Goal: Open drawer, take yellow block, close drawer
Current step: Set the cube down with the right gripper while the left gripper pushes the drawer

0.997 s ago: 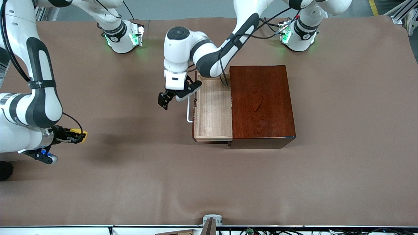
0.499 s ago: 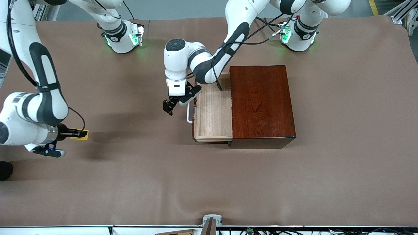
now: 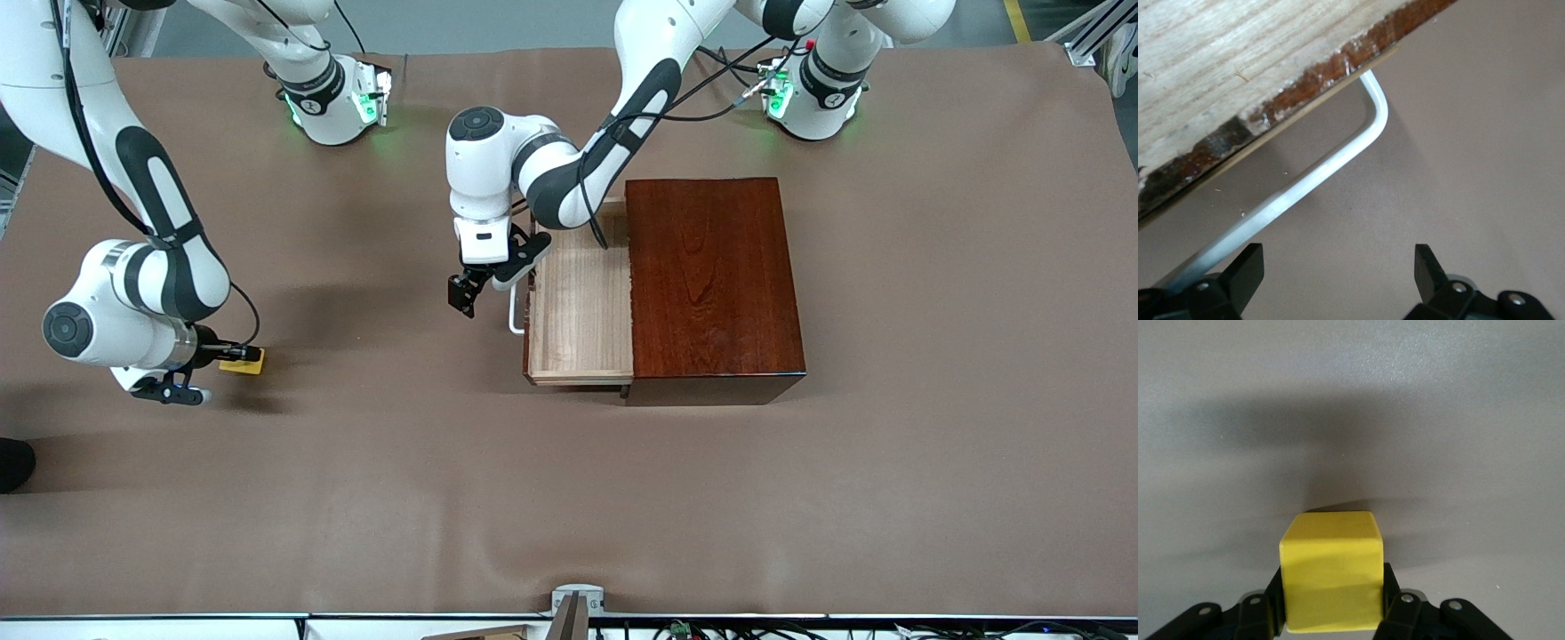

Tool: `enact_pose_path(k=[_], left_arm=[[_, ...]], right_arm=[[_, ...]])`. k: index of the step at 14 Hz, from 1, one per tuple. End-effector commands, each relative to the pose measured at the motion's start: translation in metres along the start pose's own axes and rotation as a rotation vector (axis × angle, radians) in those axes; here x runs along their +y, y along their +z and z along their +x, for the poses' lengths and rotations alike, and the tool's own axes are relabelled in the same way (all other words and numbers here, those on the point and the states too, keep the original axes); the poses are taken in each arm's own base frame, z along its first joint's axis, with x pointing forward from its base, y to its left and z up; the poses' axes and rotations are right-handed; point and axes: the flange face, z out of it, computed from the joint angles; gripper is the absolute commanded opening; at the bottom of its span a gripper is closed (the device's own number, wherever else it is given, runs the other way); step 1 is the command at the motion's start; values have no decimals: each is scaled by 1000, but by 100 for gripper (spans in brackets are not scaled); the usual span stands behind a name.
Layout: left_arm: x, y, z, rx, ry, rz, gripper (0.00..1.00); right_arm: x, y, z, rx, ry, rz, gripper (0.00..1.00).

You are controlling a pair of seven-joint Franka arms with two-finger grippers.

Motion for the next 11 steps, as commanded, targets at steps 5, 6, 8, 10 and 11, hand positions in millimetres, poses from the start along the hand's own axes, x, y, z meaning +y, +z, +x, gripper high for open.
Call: enact_pose_path(k=[5, 6, 8, 10, 11], left_arm=[[-2, 5, 28, 102, -24, 118, 100], [0, 3, 35, 117, -30, 127, 100], [-3, 4, 41, 138, -34, 163, 100], [-5, 4, 46, 150, -39, 187, 100], [-5, 4, 47, 155, -41, 197, 100]], right_arm=[[-1, -17, -10, 26, -16, -3, 100], [-3, -24, -10, 32, -19, -4, 100], [-6, -49, -7, 32, -16, -1, 100], [-20, -84, -6, 49, -31, -5, 100], [-21, -101, -8, 74, -32, -6, 100]])
